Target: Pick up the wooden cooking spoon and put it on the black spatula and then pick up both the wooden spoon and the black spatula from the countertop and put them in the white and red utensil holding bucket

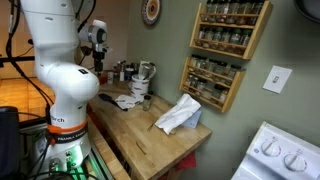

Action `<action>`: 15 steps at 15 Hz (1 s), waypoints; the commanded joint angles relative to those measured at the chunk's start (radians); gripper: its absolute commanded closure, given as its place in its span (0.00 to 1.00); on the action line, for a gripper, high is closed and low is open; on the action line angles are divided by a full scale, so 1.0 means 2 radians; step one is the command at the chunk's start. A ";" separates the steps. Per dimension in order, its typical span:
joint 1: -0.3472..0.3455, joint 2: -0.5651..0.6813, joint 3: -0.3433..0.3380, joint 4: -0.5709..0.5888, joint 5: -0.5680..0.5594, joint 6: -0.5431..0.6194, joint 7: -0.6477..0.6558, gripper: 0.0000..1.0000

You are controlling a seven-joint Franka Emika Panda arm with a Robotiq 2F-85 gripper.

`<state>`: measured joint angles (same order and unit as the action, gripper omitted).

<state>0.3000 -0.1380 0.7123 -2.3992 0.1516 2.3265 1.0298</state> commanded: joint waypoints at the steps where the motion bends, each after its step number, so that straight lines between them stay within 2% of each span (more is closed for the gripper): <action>1: 0.017 0.021 -0.014 0.006 -0.022 0.009 0.020 0.00; 4: 0.022 0.065 -0.019 0.024 -0.043 0.020 0.037 0.00; 6: 0.022 0.072 -0.020 0.029 -0.043 0.019 0.036 0.00; 8: 0.028 0.106 -0.030 0.037 -0.071 0.050 0.054 0.00; 11: 0.042 0.139 -0.056 0.042 -0.109 0.096 0.064 0.00; 15: 0.077 0.188 -0.109 0.058 -0.149 0.129 0.062 0.00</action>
<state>0.3878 0.1519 0.5702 -2.3261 -0.0823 2.5459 1.1222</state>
